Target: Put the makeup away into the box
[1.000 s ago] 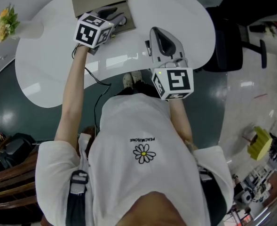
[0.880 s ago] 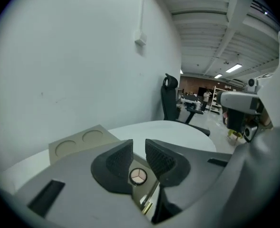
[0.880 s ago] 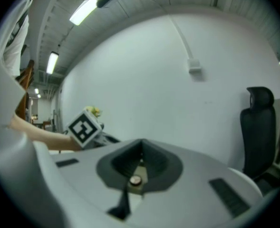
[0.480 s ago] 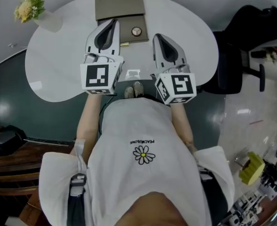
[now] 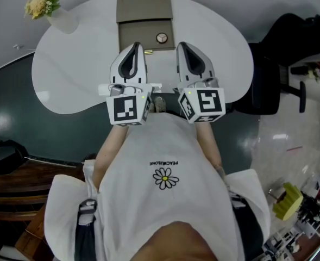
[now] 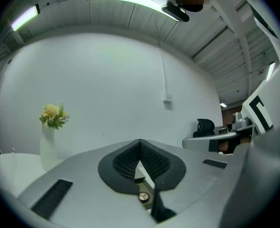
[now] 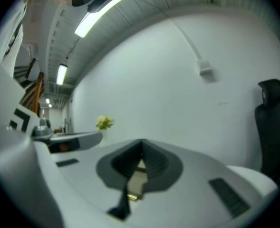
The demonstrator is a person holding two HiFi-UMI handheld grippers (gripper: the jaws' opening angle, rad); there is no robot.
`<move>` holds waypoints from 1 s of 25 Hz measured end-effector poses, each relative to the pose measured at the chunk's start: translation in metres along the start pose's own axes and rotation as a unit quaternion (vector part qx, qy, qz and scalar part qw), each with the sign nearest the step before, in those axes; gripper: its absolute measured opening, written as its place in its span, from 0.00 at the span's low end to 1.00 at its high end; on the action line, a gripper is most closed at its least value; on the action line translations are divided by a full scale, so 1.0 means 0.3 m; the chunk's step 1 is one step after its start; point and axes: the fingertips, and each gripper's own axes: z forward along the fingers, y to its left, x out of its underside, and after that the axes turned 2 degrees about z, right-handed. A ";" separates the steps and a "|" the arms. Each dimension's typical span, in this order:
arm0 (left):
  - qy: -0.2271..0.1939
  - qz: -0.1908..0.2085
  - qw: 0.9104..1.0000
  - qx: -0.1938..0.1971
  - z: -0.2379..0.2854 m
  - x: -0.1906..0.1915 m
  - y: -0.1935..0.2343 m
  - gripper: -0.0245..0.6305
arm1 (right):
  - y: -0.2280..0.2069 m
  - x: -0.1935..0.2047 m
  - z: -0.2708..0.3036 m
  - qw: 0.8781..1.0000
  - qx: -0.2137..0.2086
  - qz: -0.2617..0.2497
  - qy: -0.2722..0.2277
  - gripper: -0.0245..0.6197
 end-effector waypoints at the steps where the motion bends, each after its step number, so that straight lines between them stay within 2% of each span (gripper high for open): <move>1: -0.001 -0.001 1.000 0.001 -0.002 0.001 -0.004 0.07 | 0.000 -0.001 -0.002 1.000 0.000 0.000 0.000 0.08; 8: -0.001 0.002 1.000 0.006 0.001 0.000 -0.010 0.07 | -0.011 -0.001 -0.022 1.000 0.006 0.003 0.001 0.08; 11: 0.009 -0.003 1.000 0.024 0.015 0.015 -0.023 0.07 | -0.020 0.003 -0.036 1.000 0.012 0.006 0.001 0.08; 14: 0.039 -0.022 0.997 0.066 0.054 0.058 -0.061 0.07 | -0.043 0.005 -0.053 1.000 0.025 0.007 0.000 0.08; 15: 0.050 -0.024 0.995 0.087 0.068 0.073 -0.084 0.11 | -0.055 0.005 -0.062 0.999 0.032 0.008 0.000 0.08; 16: 0.060 -0.024 0.992 0.109 0.081 0.088 -0.112 0.20 | -0.070 0.007 -0.074 0.999 0.041 0.010 0.000 0.08; 18: 0.076 -0.018 0.985 0.152 0.098 0.122 -0.176 0.26 | -0.106 0.016 -0.104 0.998 0.063 0.015 0.000 0.08; 20: 0.081 -0.009 0.974 0.213 0.103 0.161 -0.261 0.33 | -0.141 0.029 -0.135 0.996 0.083 0.020 0.002 0.08; 21: 0.080 -0.007 0.964 0.254 0.098 0.181 -0.314 0.38 | -0.158 0.036 -0.152 0.995 0.093 0.022 0.003 0.08; 23: 0.090 -0.002 0.935 0.342 0.075 0.238 -0.421 0.48 | -0.192 0.051 -0.193 0.993 0.114 0.025 0.007 0.08; 25: 0.124 0.024 0.900 0.418 0.043 0.327 -0.511 0.54 | -0.221 0.068 -0.238 0.990 0.134 0.030 0.012 0.08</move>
